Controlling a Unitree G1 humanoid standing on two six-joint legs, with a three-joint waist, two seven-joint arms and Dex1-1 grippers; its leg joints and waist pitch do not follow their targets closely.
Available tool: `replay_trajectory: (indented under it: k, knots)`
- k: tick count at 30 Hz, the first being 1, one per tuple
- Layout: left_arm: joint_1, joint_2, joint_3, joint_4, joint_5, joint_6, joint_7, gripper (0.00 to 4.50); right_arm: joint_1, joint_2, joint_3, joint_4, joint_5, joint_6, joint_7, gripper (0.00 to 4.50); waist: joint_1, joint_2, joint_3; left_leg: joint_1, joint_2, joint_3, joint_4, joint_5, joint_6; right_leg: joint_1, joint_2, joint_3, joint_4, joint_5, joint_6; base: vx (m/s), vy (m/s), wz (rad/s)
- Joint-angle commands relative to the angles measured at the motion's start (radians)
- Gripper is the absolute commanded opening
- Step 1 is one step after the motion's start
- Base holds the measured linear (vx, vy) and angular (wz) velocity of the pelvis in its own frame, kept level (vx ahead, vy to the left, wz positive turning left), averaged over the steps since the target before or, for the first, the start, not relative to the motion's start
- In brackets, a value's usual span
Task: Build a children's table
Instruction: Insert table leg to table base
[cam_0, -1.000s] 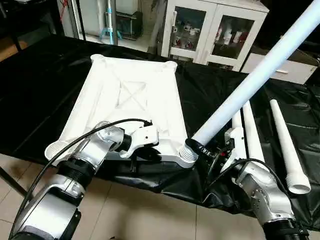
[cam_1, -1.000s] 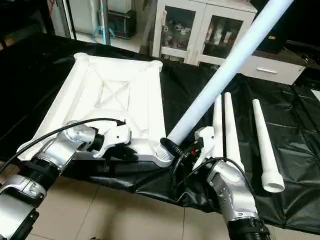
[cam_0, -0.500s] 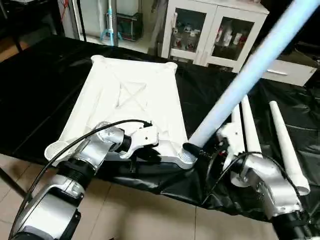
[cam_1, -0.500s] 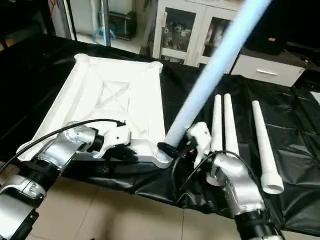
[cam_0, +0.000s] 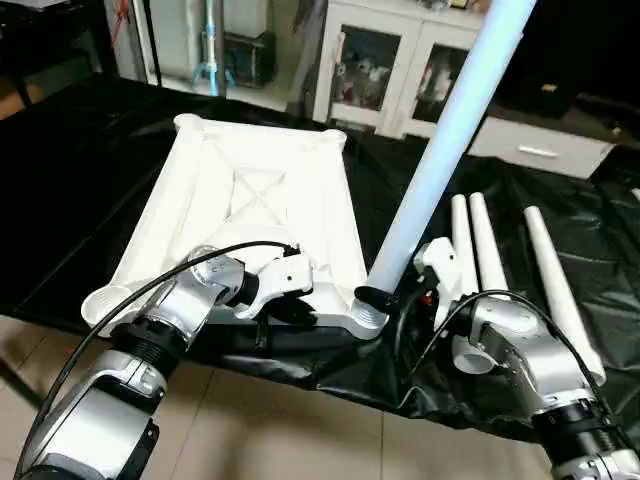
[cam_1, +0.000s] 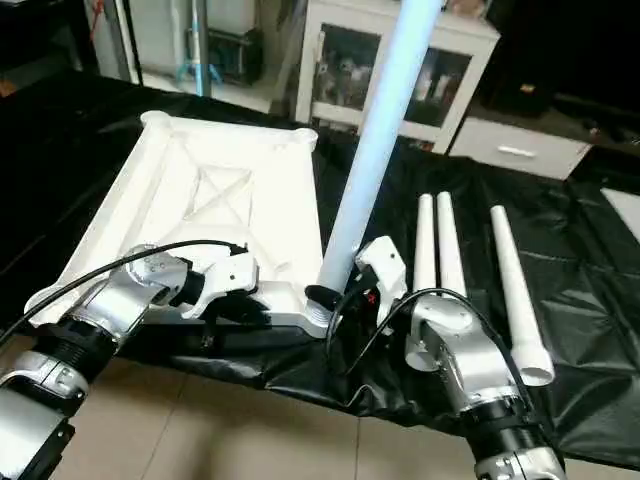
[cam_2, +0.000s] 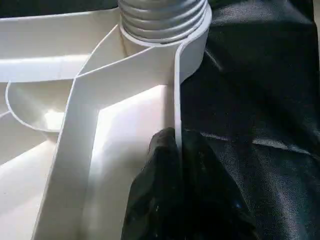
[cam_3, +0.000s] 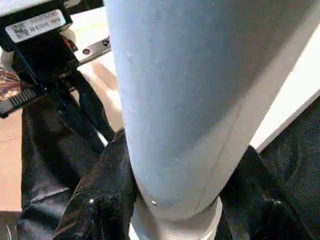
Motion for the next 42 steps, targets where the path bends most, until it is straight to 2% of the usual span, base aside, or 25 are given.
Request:
replay_trajectory:
  k: [1,2,5,7,9,16,17,20,22,24,26,27,28,29,30,31,32,34,36,38,39,40,41,42]
  knots:
    - [0.02,-0.004,-0.001,0.01,-0.001,0.005,0.019,0.0,0.071,-0.018,0.048,0.155,-0.097,0.085,-0.047,1.88,-0.006,0.017,-0.01,0.011,0.055,-0.036,-0.091,-0.486,-0.036,-0.004,-0.093,0.049,-0.114,-0.597,-0.078,0.0,0.0,0.0]
    - [0.02,-0.004,-0.001,0.009,-0.001,0.005,0.02,0.0,0.072,-0.017,0.047,0.154,-0.095,0.085,-0.048,1.88,-0.008,0.017,-0.009,0.009,0.055,-0.04,-0.095,-0.502,-0.038,-0.002,-0.091,0.047,-0.116,-0.609,-0.069,0.0,0.0,0.0]
    - [0.021,-0.003,-0.001,0.008,-0.002,0.006,0.02,0.0,0.073,-0.016,0.048,0.148,-0.091,0.088,-0.05,1.88,-0.01,0.017,-0.012,0.013,0.056,-0.041,-0.101,-0.508,-0.039,0.002,-0.089,0.043,-0.117,-0.57,-0.072,0.0,0.0,0.0]
    - [0.022,-0.001,-0.001,0.008,0.0,0.005,0.02,0.0,0.077,-0.016,0.048,0.145,-0.092,0.083,-0.052,1.88,-0.009,0.021,-0.011,0.017,0.056,-0.039,-0.101,-0.513,-0.038,-0.003,-0.089,0.046,-0.119,-0.562,-0.079,0.0,0.0,0.0]
    - [0.023,-0.001,0.0,0.007,0.001,0.005,0.02,0.0,0.081,-0.016,0.046,0.148,-0.09,0.074,-0.053,1.88,-0.008,0.019,-0.01,0.018,0.055,-0.038,-0.1,-0.514,-0.034,-0.004,-0.089,0.048,-0.12,-0.564,-0.084,0.0,0.0,0.0]
    - [0.027,0.0,0.003,0.006,-0.001,0.004,0.023,0.0,0.098,-0.013,0.039,0.163,-0.089,0.051,-0.068,1.88,-0.008,0.02,-0.009,0.019,0.056,-0.04,-0.102,-0.525,-0.033,-0.006,-0.09,0.047,-0.124,-0.593,-0.072,0.0,0.0,0.0]
    - [0.028,-0.001,0.005,0.006,-0.001,0.004,0.029,0.0,0.097,-0.008,0.032,0.164,-0.087,0.047,-0.079,1.88,-0.009,0.024,-0.009,0.018,0.056,-0.041,-0.103,-0.532,-0.035,-0.006,-0.09,0.047,-0.123,-0.59,-0.073,0.0,0.0,0.0]
    - [0.027,-0.008,0.017,0.006,-0.008,0.013,0.046,0.0,0.086,0.004,0.015,0.172,-0.085,0.037,-0.111,1.88,-0.01,0.021,-0.007,0.021,0.055,-0.042,-0.102,-0.555,-0.036,-0.01,-0.089,0.046,-0.127,-0.617,-0.065,0.0,0.0,0.0]
    - [0.02,-0.027,0.04,0.009,-0.02,0.035,0.088,0.0,0.055,0.03,-0.02,0.204,-0.09,0.023,-0.198,1.88,-0.015,0.025,-0.005,0.021,0.054,-0.046,-0.103,-0.579,-0.043,-0.012,-0.091,0.042,-0.13,-0.655,-0.057,0.0,0.0,0.0]
    - [0.014,-0.043,0.054,0.011,-0.023,0.072,0.125,0.0,0.024,0.056,-0.055,0.239,-0.095,0.019,-0.292,1.88,-0.024,0.024,-0.007,0.017,0.052,-0.052,-0.103,-0.583,-0.05,-0.006,-0.093,0.035,-0.132,-0.682,-0.048,0.0,0.0,0.0]
    - [0.005,-0.073,0.078,0.001,-0.039,0.146,0.166,0.0,-0.018,0.098,-0.096,0.292,-0.092,0.027,-0.412,1.88,-0.036,0.027,-0.007,0.013,0.051,-0.056,-0.105,-0.584,-0.053,-0.003,-0.092,0.031,-0.133,-0.676,-0.048,0.0,0.0,0.0]
    - [-0.002,-0.1,0.09,-0.01,-0.045,0.201,0.2,0.0,-0.054,0.135,-0.117,0.341,-0.09,0.032,-0.496,1.88,-0.049,0.031,-0.007,0.011,0.048,-0.059,-0.104,-0.583,-0.057,-0.001,-0.092,0.025,-0.134,-0.668,-0.055,0.0,0.0,0.0]
    - [-0.006,-0.113,0.092,-0.016,-0.042,0.226,0.224,0.0,-0.074,0.155,-0.123,0.369,-0.093,0.038,-0.543,1.88,-0.054,0.031,-0.006,0.009,0.048,-0.059,-0.104,-0.585,-0.056,-0.001,-0.092,0.024,-0.135,-0.664,-0.059,0.0,0.0,0.0]
    - [-0.006,-0.115,0.092,-0.016,-0.041,0.229,0.227,0.0,-0.076,0.157,-0.124,0.372,-0.094,0.039,-0.549,1.88,-0.061,0.034,-0.008,0.005,0.047,-0.062,-0.106,-0.579,-0.057,0.005,-0.091,0.02,-0.133,-0.636,-0.065,0.0,0.0,0.0]
    - [-0.01,-0.125,0.094,-0.02,-0.038,0.246,0.244,0.0,-0.091,0.172,-0.128,0.393,-0.096,0.043,-0.585,1.88,-0.063,0.035,-0.009,0.0,0.047,-0.062,-0.108,-0.569,-0.057,0.009,-0.09,0.022,-0.13,-0.616,-0.067,0.0,0.0,0.0]
    - [-0.018,-0.146,0.103,-0.021,-0.036,0.275,0.286,0.0,-0.12,0.205,-0.149,0.431,-0.084,0.044,-0.65,1.88,-0.063,0.034,-0.009,0.001,0.048,-0.056,-0.107,-0.547,-0.054,0.002,-0.09,0.029,-0.128,-0.585,-0.079,0.0,0.0,0.0]
    - [-0.022,-0.157,0.108,-0.021,-0.036,0.288,0.306,0.0,-0.133,0.22,-0.161,0.448,-0.076,0.044,-0.68,1.87,-0.065,0.036,-0.008,0.008,0.046,-0.052,-0.103,-0.548,-0.055,-0.009,-0.09,0.033,-0.13,-0.583,-0.091,0.0,0.0,0.0]
    - [-0.046,-0.219,0.154,-0.017,-0.046,0.369,0.446,0.0,-0.202,0.292,-0.209,0.542,-0.044,0.024,-0.825,1.87,-0.069,0.034,-0.009,0.006,0.045,-0.052,-0.104,-0.553,-0.058,-0.005,-0.085,0.03,-0.126,-0.563,-0.09,0.0,0.0,0.0]
    - [-0.059,-0.252,0.183,-0.011,-0.049,0.401,0.53,0.0,-0.234,0.325,-0.216,0.581,-0.043,0.008,-0.885,1.87,-0.071,0.034,-0.013,0.001,0.044,-0.05,-0.104,-0.529,-0.066,-0.001,-0.08,0.033,-0.117,-0.493,-0.098,0.0,0.0,0.0]
    - [-0.068,-0.279,0.197,-0.012,-0.035,0.423,0.602,0.0,-0.27,0.361,-0.219,0.617,-0.05,-0.006,-0.948,1.87,-0.069,0.027,-0.012,0.007,0.042,-0.044,-0.102,-0.512,-0.06,-0.009,-0.078,0.038,-0.115,-0.459,-0.107,0.0,0.0,0.0]
    - [-0.068,-0.283,0.198,-0.014,-0.03,0.428,0.614,0.0,-0.278,0.368,-0.22,0.625,-0.052,-0.009,-0.961,1.87,-0.065,0.026,-0.013,0.01,0.04,-0.039,-0.099,-0.499,-0.052,-0.01,-0.078,0.04,-0.116,-0.446,-0.108,0.0,0.0,0.0]
    - [-0.068,-0.285,0.199,-0.016,-0.028,0.431,0.62,0.0,-0.282,0.371,-0.218,0.629,-0.056,-0.012,-0.966,1.87,-0.064,0.026,-0.014,0.009,0.04,-0.037,-0.099,-0.489,-0.047,-0.009,-0.077,0.042,-0.116,-0.432,-0.107,0.0,0.0,0.0]
    - [-0.066,-0.292,0.204,-0.026,-0.021,0.447,0.647,0.0,-0.301,0.383,-0.209,0.646,-0.069,-0.022,-0.986,1.87,-0.062,0.018,-0.015,0.005,0.042,-0.034,-0.1,-0.465,-0.042,-0.006,-0.076,0.043,-0.112,-0.406,-0.109,0.0,0.0,0.0]
    - [-0.063,-0.296,0.21,-0.034,-0.023,0.456,0.664,0.0,-0.313,0.388,-0.204,0.659,-0.079,-0.03,-0.99,1.87,-0.06,0.021,-0.016,0.005,0.041,-0.033,-0.1,-0.447,-0.042,-0.005,-0.074,0.045,-0.108,-0.38,-0.113,0.0,0.0,0.0]
